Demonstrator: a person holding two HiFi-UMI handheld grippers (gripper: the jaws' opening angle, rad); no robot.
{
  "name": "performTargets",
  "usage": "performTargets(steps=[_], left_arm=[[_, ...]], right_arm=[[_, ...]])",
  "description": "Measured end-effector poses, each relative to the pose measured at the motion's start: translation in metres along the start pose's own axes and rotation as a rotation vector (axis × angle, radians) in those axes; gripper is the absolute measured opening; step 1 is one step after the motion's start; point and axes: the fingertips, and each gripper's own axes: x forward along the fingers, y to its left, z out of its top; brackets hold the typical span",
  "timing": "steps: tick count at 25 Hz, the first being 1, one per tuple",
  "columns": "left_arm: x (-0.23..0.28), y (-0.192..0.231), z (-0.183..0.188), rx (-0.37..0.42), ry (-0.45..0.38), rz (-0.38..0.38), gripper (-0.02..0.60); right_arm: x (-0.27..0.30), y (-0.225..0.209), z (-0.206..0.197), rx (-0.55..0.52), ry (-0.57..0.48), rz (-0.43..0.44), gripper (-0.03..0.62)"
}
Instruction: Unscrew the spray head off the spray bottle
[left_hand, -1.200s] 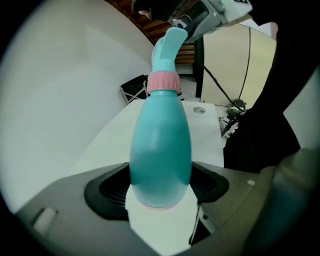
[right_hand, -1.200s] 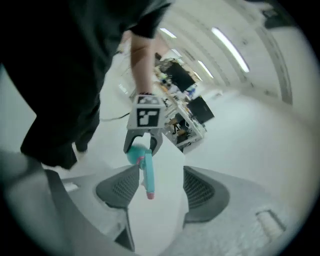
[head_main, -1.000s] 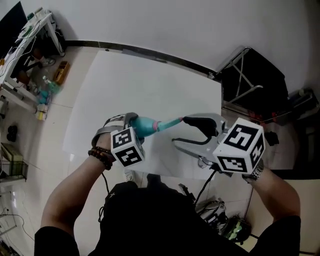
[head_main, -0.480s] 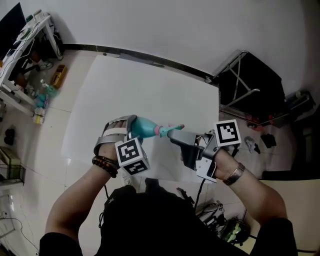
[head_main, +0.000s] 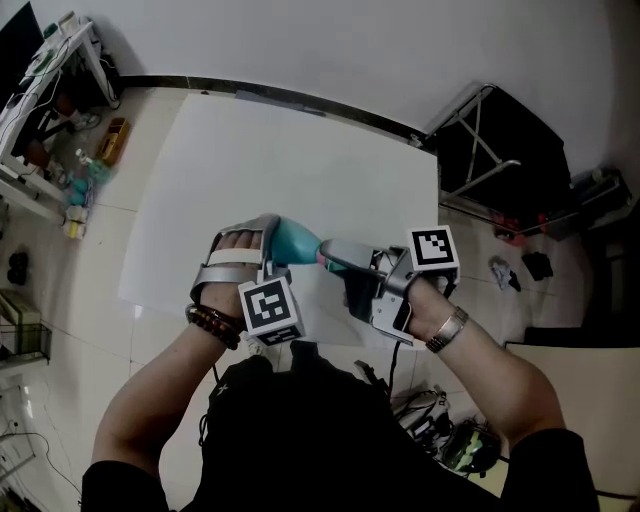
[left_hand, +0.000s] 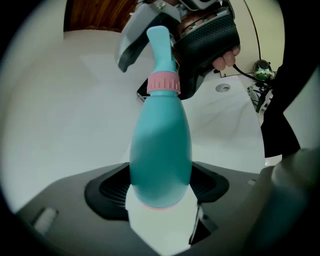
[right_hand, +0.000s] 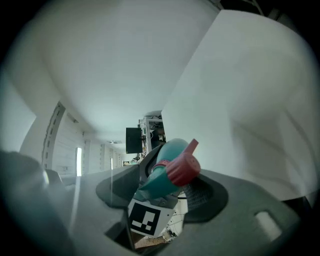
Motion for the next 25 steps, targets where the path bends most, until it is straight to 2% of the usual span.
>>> performTargets(steps=[3, 5, 8, 16, 21, 25], left_arm=[[-0.004, 0.000, 0.012, 0.026, -0.025, 0.026, 0.388], [-0.004, 0.002, 0.015, 0.032, -0.028, 0.031, 0.388], [0.000, 0.000, 0.009, 0.037, -0.008, 0.015, 0.388], [0.004, -0.013, -0.002, 0.032, 0.013, -0.051, 0.388], [0.004, -0.019, -0.004, 0.017, 0.019, -0.107, 0.388], [0.002, -0.028, -0.005, 0.002, 0.020, -0.184, 0.388]], right_arm=[[0.000, -0.003, 0.001, -0.013, -0.001, -0.014, 0.251], [0.000, -0.006, 0.002, -0.049, 0.011, -0.040, 0.215], [0.003, -0.011, 0.001, -0.114, 0.039, -0.087, 0.166], [0.007, -0.013, -0.007, -0.333, 0.136, -0.221, 0.133], [0.009, -0.012, -0.011, -0.578, 0.211, -0.306, 0.130], [0.010, -0.011, -0.014, -0.881, 0.296, -0.391, 0.129]])
